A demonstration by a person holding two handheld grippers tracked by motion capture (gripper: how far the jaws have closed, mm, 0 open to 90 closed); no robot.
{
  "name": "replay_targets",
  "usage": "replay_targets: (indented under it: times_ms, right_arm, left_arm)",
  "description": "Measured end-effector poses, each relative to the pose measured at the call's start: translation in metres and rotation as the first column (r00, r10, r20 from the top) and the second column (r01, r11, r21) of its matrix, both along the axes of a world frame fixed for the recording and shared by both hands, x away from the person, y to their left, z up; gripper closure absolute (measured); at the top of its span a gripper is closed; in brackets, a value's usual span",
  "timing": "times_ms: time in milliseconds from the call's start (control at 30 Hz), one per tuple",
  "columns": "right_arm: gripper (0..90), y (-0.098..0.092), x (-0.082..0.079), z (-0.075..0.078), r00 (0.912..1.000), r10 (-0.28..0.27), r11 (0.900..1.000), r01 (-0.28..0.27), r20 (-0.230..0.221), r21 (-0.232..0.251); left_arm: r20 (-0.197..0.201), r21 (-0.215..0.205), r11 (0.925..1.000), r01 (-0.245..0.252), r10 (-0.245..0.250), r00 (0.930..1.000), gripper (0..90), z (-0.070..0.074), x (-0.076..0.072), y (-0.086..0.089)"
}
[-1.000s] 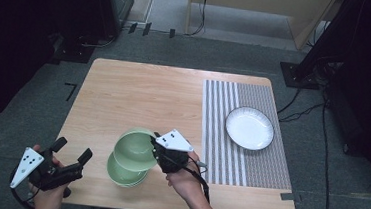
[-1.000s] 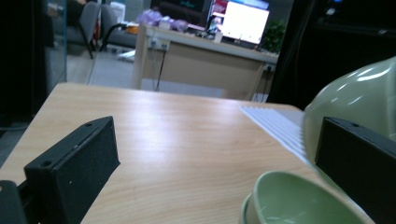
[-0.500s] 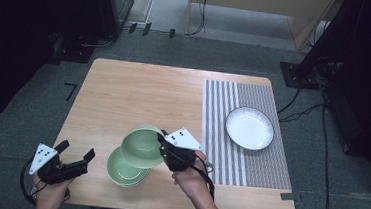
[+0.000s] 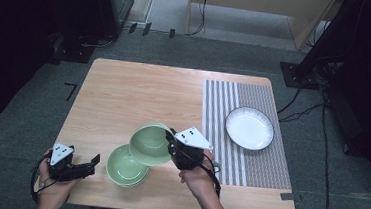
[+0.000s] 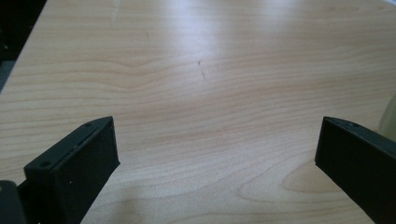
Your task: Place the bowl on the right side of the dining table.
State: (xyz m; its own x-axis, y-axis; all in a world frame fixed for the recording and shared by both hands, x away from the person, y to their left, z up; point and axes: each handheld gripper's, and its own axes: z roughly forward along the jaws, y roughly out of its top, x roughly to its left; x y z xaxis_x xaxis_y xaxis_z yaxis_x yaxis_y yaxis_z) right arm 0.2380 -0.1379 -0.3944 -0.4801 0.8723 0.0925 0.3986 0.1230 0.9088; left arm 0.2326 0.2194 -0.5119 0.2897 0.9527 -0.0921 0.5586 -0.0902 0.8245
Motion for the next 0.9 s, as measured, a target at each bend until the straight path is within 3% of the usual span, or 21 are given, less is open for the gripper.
replay_targets:
  times_ms: [100,233,300,433,533,900]
  right_arm:
    - [85.6,-0.003,0.000,0.000,1.0000,-0.008,1.000,0.008,-0.002,0.002]
    - [85.6,-0.007,0.001,-0.001,0.9998,-0.019,1.000,0.019,-0.003,0.005]
    - [85.6,-0.010,0.002,-0.001,0.9997,-0.024,1.000,0.024,-0.007,0.006]
    - [85.6,-0.015,0.003,0.000,0.9993,-0.036,0.999,0.036,-0.007,0.007]
    - [85.6,-0.019,0.003,0.000,0.9990,-0.044,0.999,0.044,-0.003,0.011]
    - [85.6,-0.037,0.007,0.000,0.9957,-0.092,0.995,0.092,-0.013,0.028]
  left_arm:
    - [-0.032,0.030,0.9995,-0.011,0.012,0.9994,0.0,-0.003,0.002,-0.001]
    - [-0.033,0.032,0.9991,-0.028,0.029,0.9990,0.0,-0.003,0.002,0.000]
    - [-0.070,0.038,0.9989,-0.028,0.031,0.9971,0.0,-0.004,0.005,-0.001]
    - [-0.154,0.100,0.9950,-0.002,0.018,0.9880,0.0,-0.007,0.010,-0.006]
    - [-0.156,0.142,0.9898,-0.001,0.023,0.9875,0.0,-0.007,0.010,-0.010]
    - [-0.157,0.144,0.9896,-0.002,0.025,0.9873,0.0,-0.007,0.010,-0.010]
